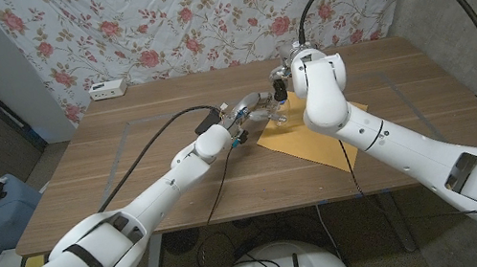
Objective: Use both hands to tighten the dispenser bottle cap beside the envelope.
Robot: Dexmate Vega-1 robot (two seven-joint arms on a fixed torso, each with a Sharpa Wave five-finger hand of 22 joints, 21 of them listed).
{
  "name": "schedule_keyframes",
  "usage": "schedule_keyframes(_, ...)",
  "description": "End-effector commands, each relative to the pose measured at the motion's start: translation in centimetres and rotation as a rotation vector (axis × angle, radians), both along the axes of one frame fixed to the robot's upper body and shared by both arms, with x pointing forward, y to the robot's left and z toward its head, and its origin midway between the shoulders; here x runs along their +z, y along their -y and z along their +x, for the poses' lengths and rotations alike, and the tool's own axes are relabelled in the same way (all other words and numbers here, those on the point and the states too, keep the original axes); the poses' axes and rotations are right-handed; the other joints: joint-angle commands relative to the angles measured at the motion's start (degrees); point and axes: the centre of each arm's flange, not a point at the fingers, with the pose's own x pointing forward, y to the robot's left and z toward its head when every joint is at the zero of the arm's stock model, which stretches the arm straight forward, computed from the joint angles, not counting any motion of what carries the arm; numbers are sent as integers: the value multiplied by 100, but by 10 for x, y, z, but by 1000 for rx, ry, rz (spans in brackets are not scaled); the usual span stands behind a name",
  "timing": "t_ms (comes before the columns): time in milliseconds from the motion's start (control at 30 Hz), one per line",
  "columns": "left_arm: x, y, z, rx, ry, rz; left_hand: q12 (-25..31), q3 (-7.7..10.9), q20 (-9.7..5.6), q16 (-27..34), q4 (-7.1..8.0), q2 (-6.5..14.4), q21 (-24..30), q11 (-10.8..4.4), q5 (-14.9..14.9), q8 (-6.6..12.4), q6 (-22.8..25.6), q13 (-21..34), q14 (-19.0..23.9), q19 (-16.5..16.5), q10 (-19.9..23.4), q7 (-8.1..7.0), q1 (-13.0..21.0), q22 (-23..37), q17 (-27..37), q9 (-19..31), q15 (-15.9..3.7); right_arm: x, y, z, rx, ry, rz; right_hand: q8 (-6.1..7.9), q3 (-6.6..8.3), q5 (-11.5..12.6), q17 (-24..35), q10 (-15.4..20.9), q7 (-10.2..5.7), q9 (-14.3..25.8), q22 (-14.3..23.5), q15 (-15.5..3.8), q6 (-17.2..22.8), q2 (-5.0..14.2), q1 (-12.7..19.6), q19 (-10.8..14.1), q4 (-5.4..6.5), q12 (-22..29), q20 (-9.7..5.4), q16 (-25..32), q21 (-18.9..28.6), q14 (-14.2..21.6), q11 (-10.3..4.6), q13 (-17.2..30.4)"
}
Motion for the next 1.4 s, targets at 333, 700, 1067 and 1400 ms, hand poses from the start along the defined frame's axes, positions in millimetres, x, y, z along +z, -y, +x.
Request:
schedule_keyframes(333, -1, 1, -1, 7, -2, -2, 14, 508, -484, 5, 465, 705, -17, -102, 39, 23, 812, 1275, 123, 52, 387, 187, -532, 8, 9, 21, -582, 0, 7, -1, -62, -24, 117, 170, 65, -60, 16, 178, -6, 18, 15, 35, 104, 153, 95, 60, -98, 8, 17, 6, 6, 100, 78, 4)
schedule_keyframes(700, -1, 2, 0, 8, -3, -3, 14, 511, -480, 0, 465, 709, -16, -102, 40, 17, 803, 1279, 114, 54, 397, 204, -531, 8, 8, 21, -576, -1, 11, 3, -74, -51, 199, 326, 105, -122, 10, 198, 32, 28, 14, 63, 102, 265, 208, 82, -189, -52, 61, -22, -13, 138, 134, -3)
schedule_keyframes(1067, 3, 4, 3, 2, -1, 0, 12, 512, -477, 0, 463, 707, -15, -112, 40, 17, 811, 1284, 117, 57, 399, 197, -532, 8, 7, 21, -571, -1, 13, 4, -80, -48, 221, 408, 93, -169, 15, 215, 53, 23, 13, 109, 91, 303, 205, 101, -207, -87, 91, -29, -21, 184, 155, -5)
schedule_keyframes(1400, 5, 4, 5, 2, 5, -4, 5, 515, -477, -4, 464, 708, -16, -99, 40, 13, 809, 1282, 111, 57, 397, 192, -534, 8, 6, 21, -575, 3, 13, -7, -83, 9, 217, 520, -170, -225, 38, 239, 111, -17, 14, 141, 45, 77, -243, 119, -61, -171, 130, -81, -48, 242, 210, -3)
